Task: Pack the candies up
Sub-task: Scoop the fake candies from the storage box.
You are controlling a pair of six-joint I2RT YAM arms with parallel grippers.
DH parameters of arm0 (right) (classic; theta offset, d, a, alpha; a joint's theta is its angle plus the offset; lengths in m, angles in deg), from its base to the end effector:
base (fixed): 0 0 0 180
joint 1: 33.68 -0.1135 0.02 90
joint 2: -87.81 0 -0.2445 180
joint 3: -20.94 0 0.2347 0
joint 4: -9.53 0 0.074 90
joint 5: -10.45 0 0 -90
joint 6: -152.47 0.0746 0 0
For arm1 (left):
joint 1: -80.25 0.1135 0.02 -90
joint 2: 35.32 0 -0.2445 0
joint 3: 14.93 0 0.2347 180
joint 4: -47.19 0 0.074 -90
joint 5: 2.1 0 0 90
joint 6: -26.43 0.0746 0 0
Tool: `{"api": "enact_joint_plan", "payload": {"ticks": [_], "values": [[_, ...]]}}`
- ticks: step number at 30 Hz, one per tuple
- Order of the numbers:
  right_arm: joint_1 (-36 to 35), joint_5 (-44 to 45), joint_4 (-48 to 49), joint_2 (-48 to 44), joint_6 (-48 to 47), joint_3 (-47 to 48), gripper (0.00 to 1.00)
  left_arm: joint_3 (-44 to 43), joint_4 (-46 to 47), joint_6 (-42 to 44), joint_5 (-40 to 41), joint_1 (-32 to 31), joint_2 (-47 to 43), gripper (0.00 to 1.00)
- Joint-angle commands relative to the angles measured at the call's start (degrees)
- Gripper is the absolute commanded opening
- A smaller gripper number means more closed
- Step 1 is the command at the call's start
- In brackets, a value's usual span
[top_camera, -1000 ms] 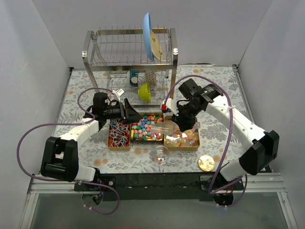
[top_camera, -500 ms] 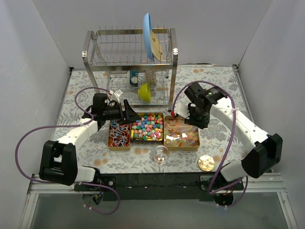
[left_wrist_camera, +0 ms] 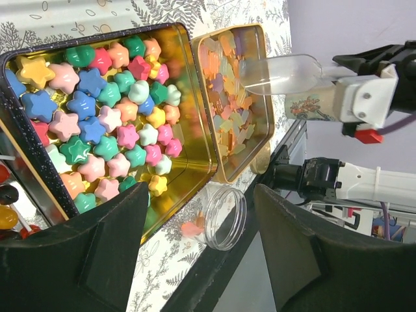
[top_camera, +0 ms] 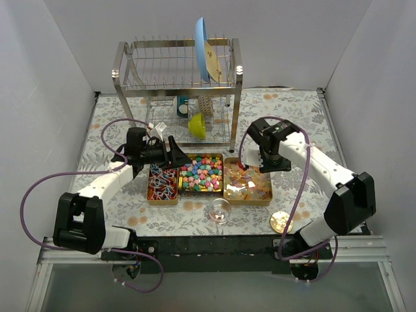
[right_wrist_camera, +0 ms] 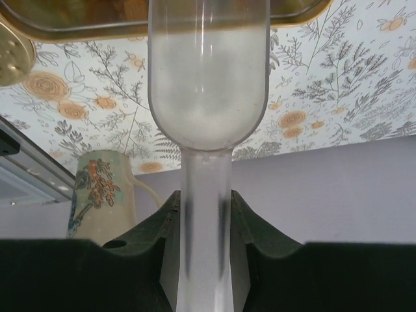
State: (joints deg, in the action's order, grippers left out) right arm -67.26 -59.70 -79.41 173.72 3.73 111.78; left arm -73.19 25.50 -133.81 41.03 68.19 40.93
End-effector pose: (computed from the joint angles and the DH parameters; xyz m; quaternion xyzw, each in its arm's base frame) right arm 0.2235 0.1180 0.2342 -0.7033 0.6878 -0.1792 0.0127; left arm 0.2637 -0.1120 0.1987 -0.2560 0.8079 -0.5277 0.0568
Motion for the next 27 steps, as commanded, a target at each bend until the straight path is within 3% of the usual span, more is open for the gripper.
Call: {"api": "enact_joint_plan", "payload": {"ticks": [1, 6, 16, 20, 27], "values": [[-1.0, 6.0, -0.9, 3.0, -5.1, 1.3, 0.01, 1.2, -0.1, 1.2, 0.8, 0.1, -2.6, 0.65], [-3.1, 11.1, -0.8, 7.2, -5.3, 3.6, 0.01, 1.3, -0.2, 1.6, 0.9, 0.2, -1.9, 0.65], [-9.1, 20.9, -0.9, 14.0, -3.8, 4.9, 0.01, -2.0, -11.3, 6.7, 9.3, 0.1, -3.3, 0.63], [-11.4, 18.6, -0.8, 16.7, -1.2, 5.5, 0.01, -3.0, -13.1, 8.3, 10.0, 0.1, -5.5, 0.63], [-15.3, 11.4, -0.8, 17.4, 4.7, 2.8, 0.01, 2.7, -14.4, 7.2, 12.1, 0.1, -9.6, 0.63]]}}
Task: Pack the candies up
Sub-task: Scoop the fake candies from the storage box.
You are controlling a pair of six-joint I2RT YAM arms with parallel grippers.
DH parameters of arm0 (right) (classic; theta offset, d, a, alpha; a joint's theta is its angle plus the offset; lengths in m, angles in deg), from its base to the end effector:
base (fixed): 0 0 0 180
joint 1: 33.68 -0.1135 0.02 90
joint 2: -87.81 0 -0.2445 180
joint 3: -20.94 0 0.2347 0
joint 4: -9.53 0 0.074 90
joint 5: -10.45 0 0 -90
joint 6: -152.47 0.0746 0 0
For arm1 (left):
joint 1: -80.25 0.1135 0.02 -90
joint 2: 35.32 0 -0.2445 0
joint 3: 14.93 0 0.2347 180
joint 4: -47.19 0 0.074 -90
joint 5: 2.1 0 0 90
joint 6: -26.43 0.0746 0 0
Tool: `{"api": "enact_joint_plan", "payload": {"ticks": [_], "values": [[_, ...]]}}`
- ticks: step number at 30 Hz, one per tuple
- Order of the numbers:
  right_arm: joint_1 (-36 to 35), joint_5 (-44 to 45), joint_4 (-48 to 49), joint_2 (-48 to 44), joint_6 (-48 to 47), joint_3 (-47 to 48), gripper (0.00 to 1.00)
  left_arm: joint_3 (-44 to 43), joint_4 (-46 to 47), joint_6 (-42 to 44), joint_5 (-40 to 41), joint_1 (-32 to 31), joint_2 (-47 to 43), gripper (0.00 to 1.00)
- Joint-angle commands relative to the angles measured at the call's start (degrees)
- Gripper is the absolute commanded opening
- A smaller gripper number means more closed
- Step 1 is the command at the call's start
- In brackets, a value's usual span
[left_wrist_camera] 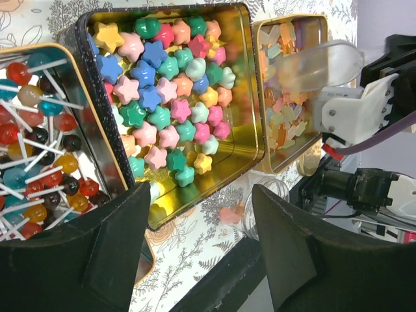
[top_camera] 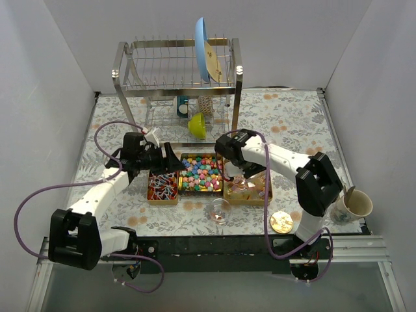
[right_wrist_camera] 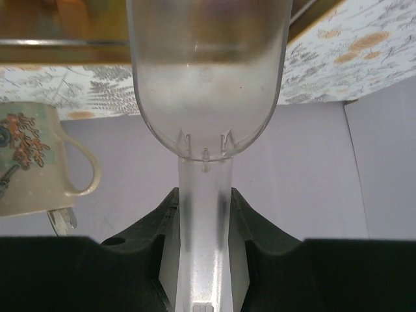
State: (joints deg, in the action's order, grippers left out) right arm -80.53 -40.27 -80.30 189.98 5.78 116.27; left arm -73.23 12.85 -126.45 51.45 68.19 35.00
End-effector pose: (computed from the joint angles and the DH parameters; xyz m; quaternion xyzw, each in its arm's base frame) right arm 0.2323 0.1787 0.1937 0.7507 -0.5665 0.3296 0.0834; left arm 0.2447 -0.0976 0.1979 -0.2734 0.8464 -0.4452 0.1036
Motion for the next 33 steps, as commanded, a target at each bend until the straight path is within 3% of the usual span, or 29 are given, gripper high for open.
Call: {"api": "enact_joint_plan", "payload": {"ticks": [1, 8, 19, 26, 33], "values": [[-2.1, -8.3, 0.1, 1.1, 3.2, -2.3, 0.01, 3.9, -1.3, -0.7, 1.8, 0.1, -4.1, 0.63], [-2.2, -9.1, 2.3, -0.4, 3.3, -6.0, 0.01, 4.1, -0.2, -0.9, 0.9, 0.1, -3.2, 0.63], [-2.5, -5.5, 7.8, -4.1, -9.7, -10.9, 0.01, 3.1, 2.0, -0.3, 0.3, 0.6, -1.9, 0.63], [-6.7, -5.4, 8.2, 1.2, -11.8, -6.7, 0.01, 2.1, 3.0, -0.7, -0.2, 2.6, -1.9, 0.63], [-11.4, -10.6, 9.9, 2.0, -9.9, -9.4, 0.01, 0.5, 4.5, -1.0, -1.9, 3.6, -0.8, 0.63]]}}
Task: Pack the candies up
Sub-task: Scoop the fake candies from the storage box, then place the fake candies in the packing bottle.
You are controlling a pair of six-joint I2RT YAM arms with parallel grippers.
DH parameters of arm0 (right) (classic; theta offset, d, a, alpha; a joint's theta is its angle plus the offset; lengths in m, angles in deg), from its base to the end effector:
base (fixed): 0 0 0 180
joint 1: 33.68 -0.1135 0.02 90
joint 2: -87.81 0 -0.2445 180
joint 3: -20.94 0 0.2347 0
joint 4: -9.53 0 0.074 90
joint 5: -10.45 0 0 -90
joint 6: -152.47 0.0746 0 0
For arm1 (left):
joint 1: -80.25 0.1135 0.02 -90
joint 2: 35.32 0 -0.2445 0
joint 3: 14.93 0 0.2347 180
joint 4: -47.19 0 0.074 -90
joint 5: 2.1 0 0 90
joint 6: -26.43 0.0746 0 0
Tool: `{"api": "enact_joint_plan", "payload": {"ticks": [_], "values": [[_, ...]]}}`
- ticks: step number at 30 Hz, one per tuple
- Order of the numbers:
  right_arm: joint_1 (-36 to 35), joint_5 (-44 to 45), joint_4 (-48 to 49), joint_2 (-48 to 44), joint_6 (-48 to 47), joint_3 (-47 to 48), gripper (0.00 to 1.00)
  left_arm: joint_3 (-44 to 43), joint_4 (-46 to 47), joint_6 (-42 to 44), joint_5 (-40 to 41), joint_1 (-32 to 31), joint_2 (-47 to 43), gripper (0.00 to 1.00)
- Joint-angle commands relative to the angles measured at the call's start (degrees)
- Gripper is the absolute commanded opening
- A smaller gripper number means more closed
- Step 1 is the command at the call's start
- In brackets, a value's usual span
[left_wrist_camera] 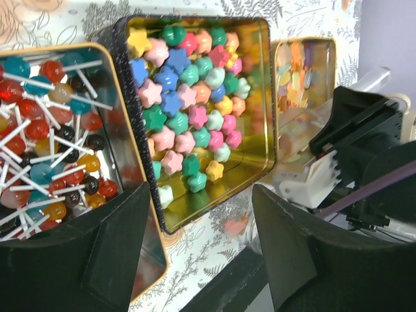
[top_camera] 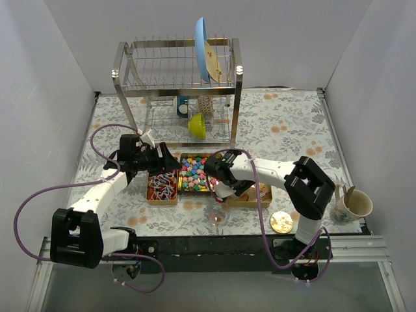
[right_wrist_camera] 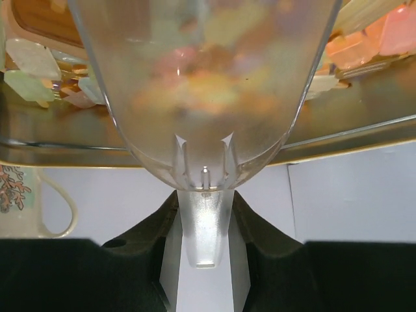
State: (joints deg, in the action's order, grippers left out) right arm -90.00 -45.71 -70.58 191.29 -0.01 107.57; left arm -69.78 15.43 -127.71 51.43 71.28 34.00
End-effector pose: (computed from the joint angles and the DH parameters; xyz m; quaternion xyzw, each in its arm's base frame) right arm 0.1927 0.2142 0.1483 0.8310 -0.4709 0.2870 0.0736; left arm 0.2436 -0.0833 0.1868 -0.3047 0.8352 -0.4441 0.1114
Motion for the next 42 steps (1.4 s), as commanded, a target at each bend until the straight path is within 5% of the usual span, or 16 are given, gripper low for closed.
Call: {"api": "enact_joint_plan", "payload": {"ticks": [1, 7, 16, 30, 42], "values": [[-2.0, -7.2, 1.2, 0.3, -3.3, -1.8, 0.01, -3.2, 1.8, 0.5, -2.2, 0.5, 0.4, 0.64], [4.8, -22.7, 6.1, -3.6, 0.2, -4.9, 0.01, -6.2, 0.9, 2.1, -6.5, 0.6, 3.0, 0.63], [19.7, -44.5, 14.1, -13.3, -12.0, -11.5, 0.01, -17.3, -2.5, 6.1, -14.2, 0.6, 12.6, 0.63], [30.6, -55.3, 9.4, -23.8, -18.7, -11.4, 0.01, -21.4, -8.6, 14.3, -15.3, 0.7, 16.0, 0.64], [25.2, -45.6, 3.8, -29.9, -16.4, -5.6, 0.01, -18.3, -9.2, 12.8, -5.0, 1.1, 6.3, 0.66]]}}
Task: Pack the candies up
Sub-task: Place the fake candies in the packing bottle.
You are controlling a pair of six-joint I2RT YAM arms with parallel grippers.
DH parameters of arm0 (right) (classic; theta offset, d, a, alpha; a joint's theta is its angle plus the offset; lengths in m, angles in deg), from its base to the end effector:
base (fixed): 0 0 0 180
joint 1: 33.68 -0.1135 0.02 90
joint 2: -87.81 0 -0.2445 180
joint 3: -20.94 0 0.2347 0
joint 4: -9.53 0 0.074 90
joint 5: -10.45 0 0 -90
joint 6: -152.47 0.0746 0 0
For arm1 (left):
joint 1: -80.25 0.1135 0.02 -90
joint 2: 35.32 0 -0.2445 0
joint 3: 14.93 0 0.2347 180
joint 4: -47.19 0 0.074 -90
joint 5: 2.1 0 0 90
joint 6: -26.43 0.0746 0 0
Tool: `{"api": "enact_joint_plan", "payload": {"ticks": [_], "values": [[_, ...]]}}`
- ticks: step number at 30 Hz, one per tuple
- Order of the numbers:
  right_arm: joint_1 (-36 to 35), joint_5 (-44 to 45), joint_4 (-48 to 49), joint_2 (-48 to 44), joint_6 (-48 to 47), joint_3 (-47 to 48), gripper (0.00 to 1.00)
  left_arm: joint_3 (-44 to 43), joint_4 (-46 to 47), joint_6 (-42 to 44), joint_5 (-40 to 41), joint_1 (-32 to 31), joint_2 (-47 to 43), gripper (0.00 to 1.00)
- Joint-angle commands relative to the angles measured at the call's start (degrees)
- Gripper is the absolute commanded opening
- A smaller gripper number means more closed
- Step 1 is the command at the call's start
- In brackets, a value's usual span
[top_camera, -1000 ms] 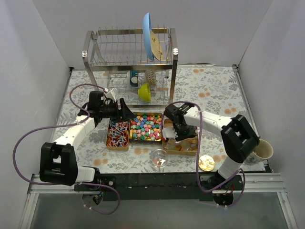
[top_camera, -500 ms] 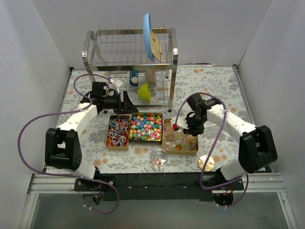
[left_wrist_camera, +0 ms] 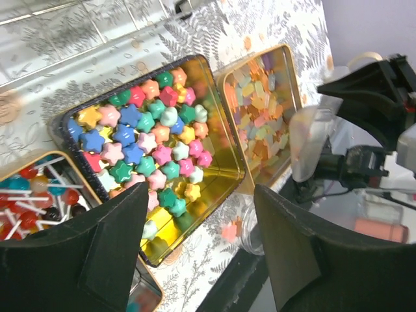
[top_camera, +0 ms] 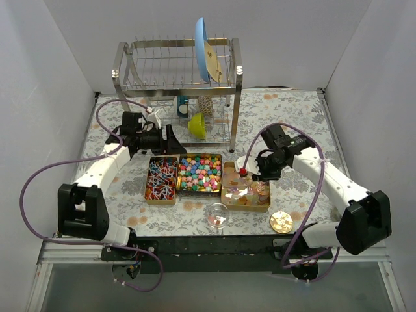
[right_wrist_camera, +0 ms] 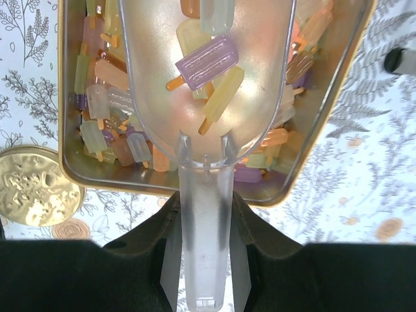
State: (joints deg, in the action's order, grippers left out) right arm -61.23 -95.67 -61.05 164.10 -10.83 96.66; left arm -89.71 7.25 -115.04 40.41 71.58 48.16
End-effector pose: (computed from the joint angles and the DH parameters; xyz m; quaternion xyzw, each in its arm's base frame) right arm 0.2066 0.1311 0.2108 -0.7675 0.6046 0.0644 0.2032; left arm 0.2947 -0.1006 0.2275 -0.1801 0.8492 -0.4880 0.0910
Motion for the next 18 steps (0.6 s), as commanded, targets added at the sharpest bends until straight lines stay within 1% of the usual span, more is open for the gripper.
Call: {"api": "enact_joint_plan", "payload": {"ticks": [1, 3, 5, 6, 7, 8, 11, 12, 13, 18], "values": [[-6.2, 5.8, -6.5, -3.2, -5.8, 5.7, 0.01, 2.9, -1.4, 0.4, 8.1, 0.9, -9.1, 0.74], [-9.2, 10.2, -8.5, -4.2, -5.8, 6.3, 0.01, 4.3, -2.2, 0.8, 10.4, 1.5, -12.5, 0.78], [-13.9, 12.6, -11.0, -4.9, -4.9, 6.6, 0.01, 6.8, -2.6, 1.8, 11.8, 2.0, -14.7, 0.81], [-15.6, 15.7, -11.9, -5.4, -4.5, 6.5, 0.01, 7.5, -2.6, 2.1, 12.1, 2.3, -15.8, 0.82], [-19.0, 17.9, -13.6, -5.5, -3.0, 6.3, 0.01, 8.3, -2.8, 2.3, 12.4, 2.6, -17.6, 0.84], [-20.6, 19.5, -14.6, -5.8, -2.5, 6.3, 0.01, 9.9, -3.2, 2.6, 12.4, 2.8, -18.8, 0.92], [-25.7, 24.6, -17.5, -5.4, 0.6, 6.2, 0.01, 13.2, -3.5, 2.5, 12.2, 3.7, -22.7, 0.95], [-26.6, 27.3, -18.4, -4.3, 1.3, 6.2, 0.01, 13.4, -3.2, 2.4, 13.0, 3.8, -23.4, 0.98], [-28.1, 28.4, -19.0, -3.6, 1.9, 6.2, 0.01, 13.6, -2.7, 2.2, 13.4, 4.0, -24.3, 0.98], [-30.8, 34.0, -19.2, 1.0, 4.9, 9.0, 0.01, 14.6, -1.2, 0.3, 11.5, 5.5, -27.1, 0.98]]}}
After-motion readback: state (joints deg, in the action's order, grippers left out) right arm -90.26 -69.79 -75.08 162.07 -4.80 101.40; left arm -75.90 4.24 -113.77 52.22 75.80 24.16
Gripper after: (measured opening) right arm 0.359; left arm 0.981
